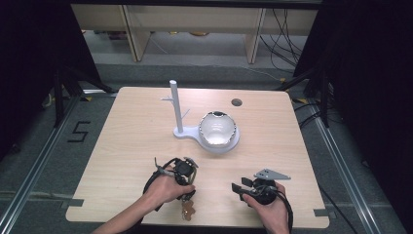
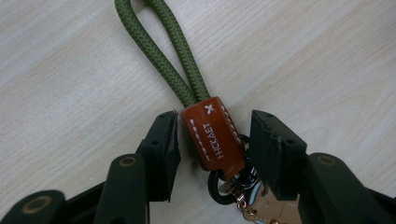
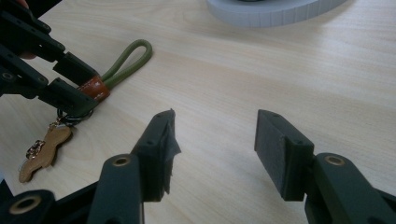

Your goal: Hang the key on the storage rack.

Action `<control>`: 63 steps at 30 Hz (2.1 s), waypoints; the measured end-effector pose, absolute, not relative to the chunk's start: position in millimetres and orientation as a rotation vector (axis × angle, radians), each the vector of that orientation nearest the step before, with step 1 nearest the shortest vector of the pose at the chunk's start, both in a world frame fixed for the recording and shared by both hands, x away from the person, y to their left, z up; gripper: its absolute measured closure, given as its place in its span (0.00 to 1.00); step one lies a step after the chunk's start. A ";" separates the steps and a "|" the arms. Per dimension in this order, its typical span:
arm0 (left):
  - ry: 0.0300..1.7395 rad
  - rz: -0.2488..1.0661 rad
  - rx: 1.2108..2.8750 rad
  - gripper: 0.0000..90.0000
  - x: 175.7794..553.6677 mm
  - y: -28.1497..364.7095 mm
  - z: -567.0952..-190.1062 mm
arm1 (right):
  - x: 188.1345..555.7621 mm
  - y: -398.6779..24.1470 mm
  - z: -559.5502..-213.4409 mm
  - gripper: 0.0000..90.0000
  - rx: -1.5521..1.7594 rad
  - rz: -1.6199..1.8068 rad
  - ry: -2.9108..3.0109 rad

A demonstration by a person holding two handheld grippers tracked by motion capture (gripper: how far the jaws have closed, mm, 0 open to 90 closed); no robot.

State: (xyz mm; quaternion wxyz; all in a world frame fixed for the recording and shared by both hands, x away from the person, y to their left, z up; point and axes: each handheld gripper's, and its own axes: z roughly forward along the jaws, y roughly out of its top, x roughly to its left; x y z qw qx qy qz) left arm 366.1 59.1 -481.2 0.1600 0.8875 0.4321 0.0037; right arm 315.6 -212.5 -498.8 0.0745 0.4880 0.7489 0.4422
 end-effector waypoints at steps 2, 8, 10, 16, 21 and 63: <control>1.208 0.038 2.560 0.59 367.1 59.6 -480.8 | 317.1 -214.7 -499.5 0.54 1.413 1.307 2.251; 1.154 0.106 2.605 0.73 363.5 58.2 -480.5 | 317.2 -214.8 -499.1 0.54 1.417 1.321 2.250; 1.101 0.123 2.603 0.77 360.7 59.4 -481.3 | 315.4 -213.1 -498.8 0.54 1.468 1.333 2.247; 1.012 0.128 2.602 0.83 358.0 66.3 -482.6 | 314.8 -213.4 -499.4 0.54 1.468 1.329 2.246; 0.957 0.148 2.574 0.85 356.9 72.8 -484.4 | 316.9 -215.2 -500.4 0.54 1.420 1.343 2.237; 0.762 0.338 1.729 0.87 313.4 150.4 -497.1 | 312.9 -219.9 -504.0 0.57 1.407 1.406 2.105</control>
